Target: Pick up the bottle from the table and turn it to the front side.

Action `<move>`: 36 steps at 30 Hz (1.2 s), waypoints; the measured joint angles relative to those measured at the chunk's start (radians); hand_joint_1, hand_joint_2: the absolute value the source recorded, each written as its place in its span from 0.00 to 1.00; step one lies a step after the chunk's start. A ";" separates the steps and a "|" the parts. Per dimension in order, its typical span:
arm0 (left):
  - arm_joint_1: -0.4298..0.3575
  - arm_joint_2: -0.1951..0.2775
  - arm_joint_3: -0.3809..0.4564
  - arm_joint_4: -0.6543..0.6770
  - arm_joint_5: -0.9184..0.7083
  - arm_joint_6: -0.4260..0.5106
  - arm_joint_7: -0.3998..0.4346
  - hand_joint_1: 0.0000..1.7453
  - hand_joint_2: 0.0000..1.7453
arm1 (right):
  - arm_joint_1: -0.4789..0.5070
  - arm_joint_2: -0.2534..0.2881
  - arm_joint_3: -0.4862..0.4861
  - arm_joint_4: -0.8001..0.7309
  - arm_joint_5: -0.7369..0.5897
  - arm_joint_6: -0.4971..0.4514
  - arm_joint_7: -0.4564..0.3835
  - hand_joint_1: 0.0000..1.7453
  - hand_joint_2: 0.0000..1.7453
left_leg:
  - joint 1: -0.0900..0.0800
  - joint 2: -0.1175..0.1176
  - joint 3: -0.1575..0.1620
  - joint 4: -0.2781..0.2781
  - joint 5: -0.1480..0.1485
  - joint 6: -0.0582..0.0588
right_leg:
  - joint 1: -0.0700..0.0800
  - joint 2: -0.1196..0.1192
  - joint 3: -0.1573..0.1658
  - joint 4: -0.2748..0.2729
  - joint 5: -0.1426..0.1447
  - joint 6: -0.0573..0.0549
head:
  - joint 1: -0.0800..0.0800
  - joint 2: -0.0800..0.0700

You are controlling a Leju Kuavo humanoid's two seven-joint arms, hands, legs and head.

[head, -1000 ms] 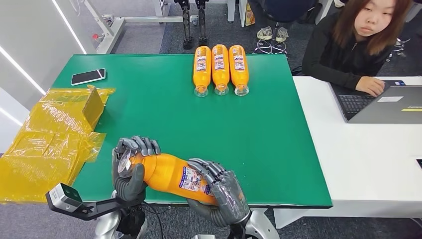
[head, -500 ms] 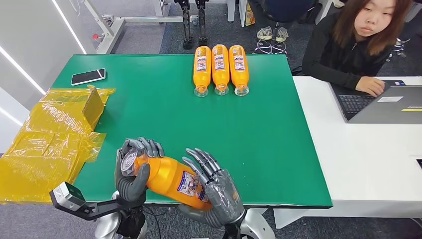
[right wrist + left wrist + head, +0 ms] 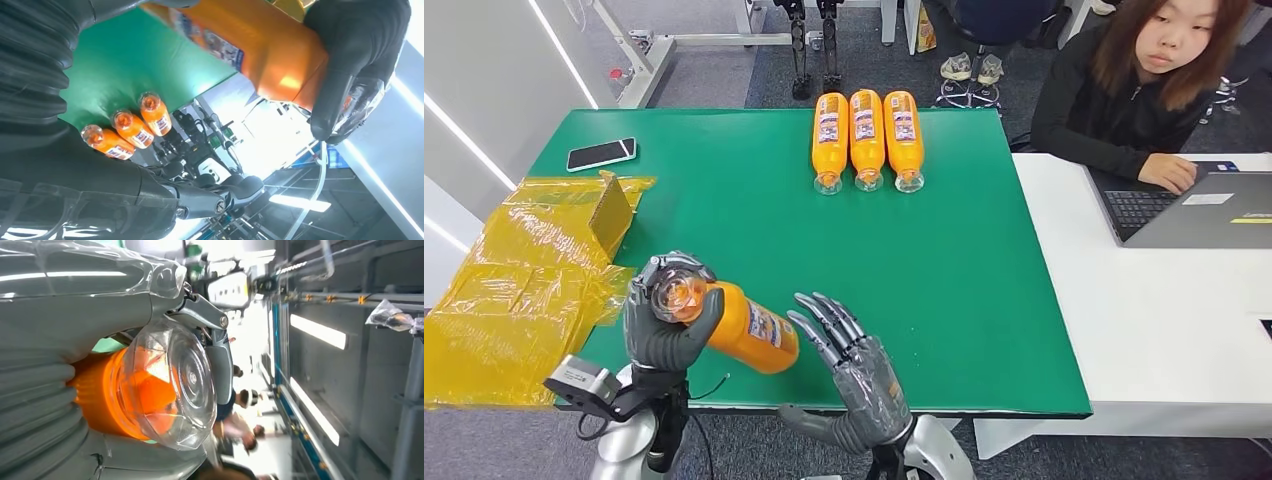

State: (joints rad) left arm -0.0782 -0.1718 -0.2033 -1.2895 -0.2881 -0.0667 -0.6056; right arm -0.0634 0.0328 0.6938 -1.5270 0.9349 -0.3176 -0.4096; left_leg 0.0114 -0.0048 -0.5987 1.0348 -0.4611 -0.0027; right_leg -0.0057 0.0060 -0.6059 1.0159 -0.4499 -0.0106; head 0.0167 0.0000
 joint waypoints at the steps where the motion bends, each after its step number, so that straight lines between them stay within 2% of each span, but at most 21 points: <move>1: -0.006 0.005 0.007 0.000 -0.019 0.013 0.000 1.00 1.00 | -0.003 0.000 0.000 0.003 -0.003 -0.001 -0.003 0.00 1.00 | 0.000 0.000 0.000 0.000 0.000 0.000 | 0.000 0.000 0.000 0.000 0.000 0.000 | 0.000 0.000; 13: -0.074 0.070 0.075 -0.008 -0.182 0.160 0.003 1.00 1.00 | -0.037 -0.011 0.023 0.043 -0.058 -0.027 -0.021 0.00 1.00 | 0.000 0.000 0.000 0.000 0.000 0.000 | 0.000 0.000 0.000 0.000 0.000 0.000 | 0.000 0.000; 21: -0.129 0.123 0.074 0.006 -0.508 0.421 0.063 1.00 1.00 | -0.070 -0.017 0.043 0.064 -0.103 -0.039 -0.025 0.00 1.00 | 0.000 0.000 0.000 0.000 0.001 0.000 | 0.000 0.000 0.000 0.000 0.000 0.000 | 0.000 0.000; 24: -0.188 0.157 0.055 0.086 -0.655 0.527 0.107 1.00 1.00 | -0.083 -0.020 0.049 0.064 -0.123 -0.041 -0.024 0.00 1.00 | 0.000 0.000 0.000 0.000 0.001 -0.001 | 0.000 0.000 0.000 0.000 0.001 -0.001 | 0.000 0.000; 29: -0.275 0.192 0.021 0.269 -0.765 0.635 0.149 1.00 1.00 | -0.091 -0.023 0.051 0.064 -0.133 -0.041 -0.017 0.00 1.00 | 0.000 0.000 0.000 0.000 0.002 -0.001 | 0.000 0.000 -0.001 0.001 0.001 -0.001 | 0.000 0.000; 36: -0.401 0.220 -0.046 0.615 -1.026 0.747 0.319 1.00 1.00 | -0.105 -0.026 0.055 0.068 -0.178 -0.044 -0.023 0.00 1.00 | 0.000 0.001 0.000 0.000 0.002 -0.001 | 0.000 0.002 -0.001 0.001 0.001 -0.001 | 0.000 0.000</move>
State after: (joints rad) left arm -0.4794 0.0478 -0.2495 -0.6742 -1.3143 0.6808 -0.2867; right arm -0.1684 0.0071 0.7490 -1.4591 0.7574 -0.3618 -0.4328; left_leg 0.0112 -0.0039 -0.5983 1.0350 -0.4592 -0.0042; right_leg -0.0059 0.0077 -0.6067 1.0166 -0.4484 -0.0121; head 0.0166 0.0000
